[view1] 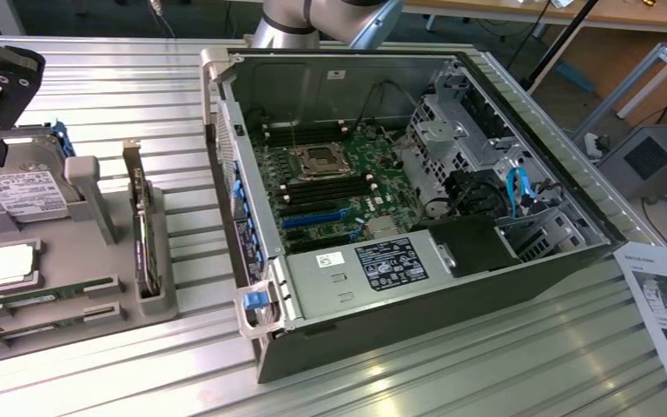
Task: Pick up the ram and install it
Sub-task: 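Pick up the ram and move it above insertion slot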
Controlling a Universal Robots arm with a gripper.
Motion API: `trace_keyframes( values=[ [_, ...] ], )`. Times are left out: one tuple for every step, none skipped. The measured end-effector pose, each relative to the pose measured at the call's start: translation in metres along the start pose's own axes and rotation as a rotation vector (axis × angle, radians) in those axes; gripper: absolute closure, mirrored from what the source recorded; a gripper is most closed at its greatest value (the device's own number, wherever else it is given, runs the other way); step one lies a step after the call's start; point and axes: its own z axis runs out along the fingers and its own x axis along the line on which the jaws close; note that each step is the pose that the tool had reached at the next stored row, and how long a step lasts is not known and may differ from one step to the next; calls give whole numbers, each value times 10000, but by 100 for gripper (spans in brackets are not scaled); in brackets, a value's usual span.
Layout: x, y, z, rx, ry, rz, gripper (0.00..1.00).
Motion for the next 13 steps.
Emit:
trace_keyframes(
  values=[
    [0,0,1,0,5,0,89],
    [-7,0,1,3,34,1,89],
    [-10,0,1,4,54,1,89],
    [-14,1,0,6,77,3,89],
    [-19,1,1,8,102,4,89],
    [-25,2,1,9,129,5,89],
    [-29,2,1,12,147,6,89],
    [-33,3,1,13,166,7,89],
    [-37,3,1,13,182,8,89],
    [-40,3,1,15,198,8,89],
    [-41,3,2,15,201,9,89],
    [-41,3,2,15,202,9,89],
    [-42,3,1,15,202,8,89]
  ],
)
